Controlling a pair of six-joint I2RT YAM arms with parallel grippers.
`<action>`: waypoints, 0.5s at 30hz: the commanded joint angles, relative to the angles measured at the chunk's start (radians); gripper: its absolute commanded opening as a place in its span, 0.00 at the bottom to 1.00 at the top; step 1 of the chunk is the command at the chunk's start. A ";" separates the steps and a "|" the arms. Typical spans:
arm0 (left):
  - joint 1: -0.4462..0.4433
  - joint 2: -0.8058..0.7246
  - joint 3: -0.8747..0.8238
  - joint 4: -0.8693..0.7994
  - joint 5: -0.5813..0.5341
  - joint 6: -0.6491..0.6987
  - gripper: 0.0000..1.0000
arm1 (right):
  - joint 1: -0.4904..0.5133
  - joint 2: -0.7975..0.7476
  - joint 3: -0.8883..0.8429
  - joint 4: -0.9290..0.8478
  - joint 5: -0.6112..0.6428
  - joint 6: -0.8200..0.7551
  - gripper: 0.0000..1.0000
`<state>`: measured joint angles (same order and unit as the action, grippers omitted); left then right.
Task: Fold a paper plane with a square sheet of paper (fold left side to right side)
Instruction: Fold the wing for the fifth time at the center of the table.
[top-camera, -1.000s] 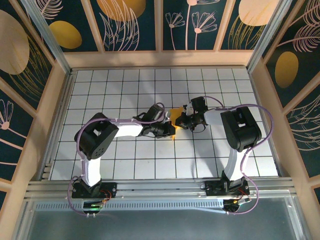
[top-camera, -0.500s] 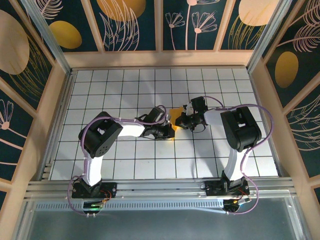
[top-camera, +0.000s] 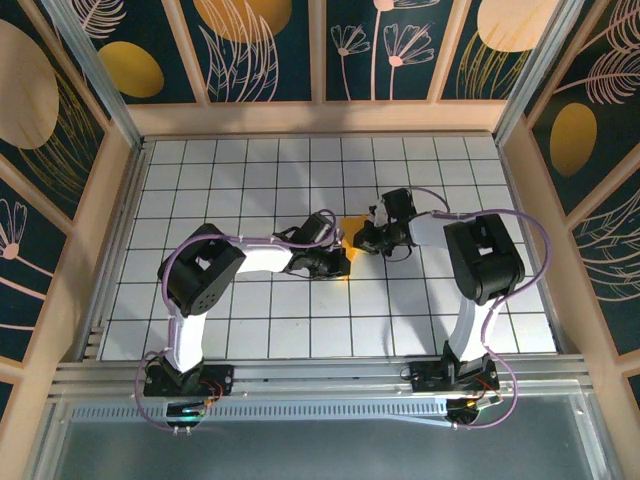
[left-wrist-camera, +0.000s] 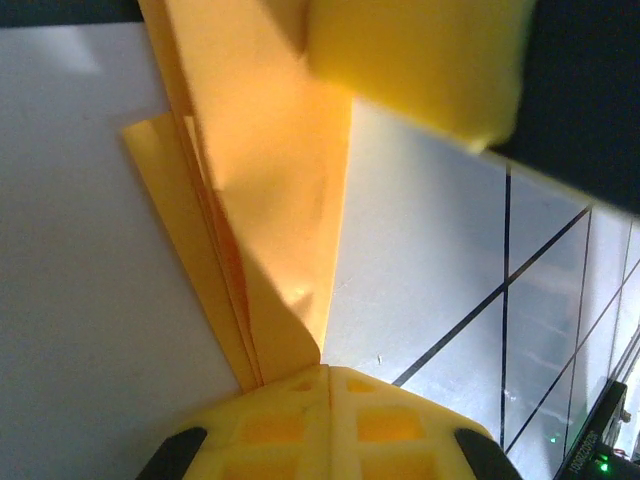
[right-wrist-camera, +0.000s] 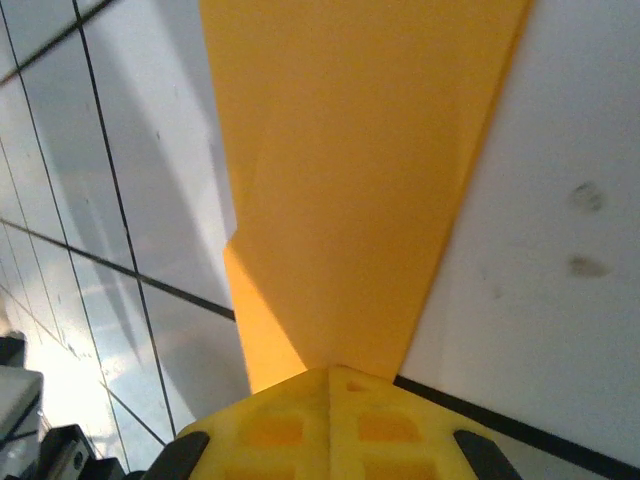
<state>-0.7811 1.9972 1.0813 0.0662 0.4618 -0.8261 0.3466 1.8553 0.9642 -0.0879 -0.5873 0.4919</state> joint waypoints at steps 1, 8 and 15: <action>0.000 0.040 -0.020 -0.141 -0.082 0.021 0.00 | -0.024 -0.060 0.036 -0.036 0.044 -0.031 0.00; 0.000 0.043 -0.014 -0.143 -0.075 0.025 0.00 | -0.039 -0.014 0.078 -0.004 -0.001 -0.030 0.00; 0.000 0.035 -0.021 -0.140 -0.077 0.025 0.00 | -0.039 0.051 0.109 0.007 -0.010 -0.029 0.00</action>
<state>-0.7818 1.9972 1.0851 0.0586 0.4595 -0.8185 0.3092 1.8694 1.0512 -0.0860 -0.5793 0.4767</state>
